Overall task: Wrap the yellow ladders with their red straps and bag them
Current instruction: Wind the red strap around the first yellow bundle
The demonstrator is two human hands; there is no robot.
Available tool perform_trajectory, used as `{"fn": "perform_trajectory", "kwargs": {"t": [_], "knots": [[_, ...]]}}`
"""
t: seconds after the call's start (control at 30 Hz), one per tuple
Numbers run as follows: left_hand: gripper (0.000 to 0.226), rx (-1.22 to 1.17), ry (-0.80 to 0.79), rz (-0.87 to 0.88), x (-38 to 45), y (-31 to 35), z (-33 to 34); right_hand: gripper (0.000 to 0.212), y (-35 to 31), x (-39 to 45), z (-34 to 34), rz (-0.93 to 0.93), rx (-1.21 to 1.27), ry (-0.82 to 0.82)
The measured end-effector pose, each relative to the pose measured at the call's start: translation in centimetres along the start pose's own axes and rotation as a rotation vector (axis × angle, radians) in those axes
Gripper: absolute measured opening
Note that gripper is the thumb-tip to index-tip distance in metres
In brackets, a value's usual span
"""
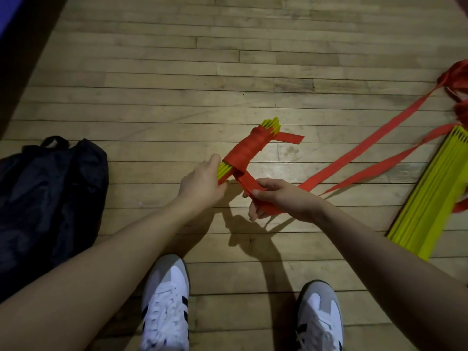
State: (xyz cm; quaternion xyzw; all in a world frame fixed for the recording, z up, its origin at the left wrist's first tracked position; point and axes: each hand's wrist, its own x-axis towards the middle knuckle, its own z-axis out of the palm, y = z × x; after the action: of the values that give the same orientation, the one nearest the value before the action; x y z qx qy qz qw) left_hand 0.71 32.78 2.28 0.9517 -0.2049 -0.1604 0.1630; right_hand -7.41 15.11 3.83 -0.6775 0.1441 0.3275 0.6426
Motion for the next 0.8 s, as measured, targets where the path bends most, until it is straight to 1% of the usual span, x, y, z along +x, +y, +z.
{"fn": "perform_trajectory", "kwargs": {"t": [0.07,0.13,0.17,0.27,0.3,0.37,0.43,0.53,0.57,0.67,0.8], "knots": [[0.039,-0.061,0.006,-0.069,0.0,0.1,0.0,0.022,-0.4,0.1,0.1,0.015,-0.011,-0.03],[0.042,-0.062,0.02,-0.081,0.1,0.0,0.1,0.027,-0.7,-0.1,0.2,0.061,0.038,-0.079],[0.043,-0.087,0.002,-0.079,0.3,0.0,0.1,0.027,-0.8,-0.2,0.3,0.084,0.065,-0.103],[0.041,-0.244,-0.153,-0.089,0.6,0.1,-0.2,0.025,-0.8,-0.1,0.7,0.112,0.118,-0.116],[0.04,-0.266,-0.201,-0.107,0.7,0.1,-0.3,0.024,-0.7,0.0,0.8,0.1,0.135,-0.101],[0.041,-0.228,-0.252,-0.102,0.5,0.1,-0.6,0.02,-0.5,0.2,1.0,0.054,0.138,-0.031],[0.049,-0.176,-0.225,-0.044,0.2,0.0,-0.7,0.018,-0.4,0.5,1.1,-0.003,0.109,0.064],[0.066,-0.145,-0.144,-0.014,-0.2,-0.3,-0.7,0.024,-0.4,0.8,1.2,-0.056,0.06,0.179],[0.065,-0.093,-0.121,-0.003,-0.3,-0.4,-0.6,0.027,-0.4,0.8,1.2,-0.064,0.058,0.21],[0.051,0.048,-0.07,0.042,-0.6,-0.4,-0.2,0.028,-0.8,0.8,1.4,-0.085,0.028,0.275],[0.047,0.012,-0.06,0.019,-0.6,-0.5,0.6,0.027,-1.7,0.5,1.9,-0.121,-0.083,0.26]]}}
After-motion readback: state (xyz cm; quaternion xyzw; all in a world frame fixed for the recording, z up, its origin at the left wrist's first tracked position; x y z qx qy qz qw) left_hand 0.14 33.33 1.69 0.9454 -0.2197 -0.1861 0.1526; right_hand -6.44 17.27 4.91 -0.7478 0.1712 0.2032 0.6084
